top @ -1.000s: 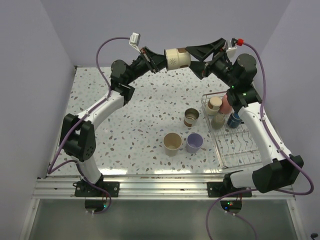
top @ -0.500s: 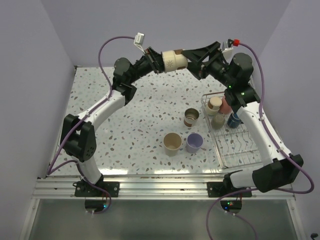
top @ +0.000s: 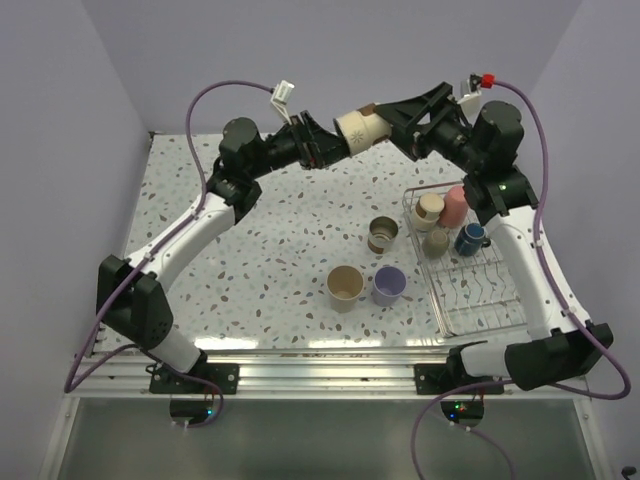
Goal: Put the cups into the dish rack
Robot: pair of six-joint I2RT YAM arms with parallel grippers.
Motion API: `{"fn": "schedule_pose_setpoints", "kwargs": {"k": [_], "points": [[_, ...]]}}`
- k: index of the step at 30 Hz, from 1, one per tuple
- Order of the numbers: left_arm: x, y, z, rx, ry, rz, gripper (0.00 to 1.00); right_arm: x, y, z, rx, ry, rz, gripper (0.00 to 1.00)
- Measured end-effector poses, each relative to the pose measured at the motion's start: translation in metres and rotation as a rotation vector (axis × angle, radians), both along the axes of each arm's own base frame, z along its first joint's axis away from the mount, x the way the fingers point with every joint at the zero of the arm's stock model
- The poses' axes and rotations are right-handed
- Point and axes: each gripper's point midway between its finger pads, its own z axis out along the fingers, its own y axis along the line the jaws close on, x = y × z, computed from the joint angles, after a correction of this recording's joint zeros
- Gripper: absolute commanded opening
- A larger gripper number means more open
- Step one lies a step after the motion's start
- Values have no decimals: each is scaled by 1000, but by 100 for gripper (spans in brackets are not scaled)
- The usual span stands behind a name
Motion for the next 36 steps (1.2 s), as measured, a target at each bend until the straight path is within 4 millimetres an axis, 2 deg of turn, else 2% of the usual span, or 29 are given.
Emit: {"fn": "schedule_pose_setpoints", "kwargs": {"k": [3,6,13,18,25,29,33,36], "points": [[-10,11,-5,38,5,16,100,12,-29,-9,-43,13,-70,0],[-8,23,-15,95,24,60,100,23,-61,-27,-116,41,-149,0],[-4,58,-44,276,78,223,100,32,-139,-90,-407,192,-367,0],[-18,81,-63,373,82,290,100,40,-188,-102,-620,242,-524,0],[-36,99,-104,464,118,314,100,53,-255,-133,-888,381,-709,0],[-39,103,-126,511,137,310,100,48,-285,-146,-1031,452,-793,0],[-37,107,-135,554,124,313,100,41,-308,-152,-1118,498,-865,0],[-32,110,-143,584,118,318,100,35,-323,-167,-1154,551,-893,0]]}}
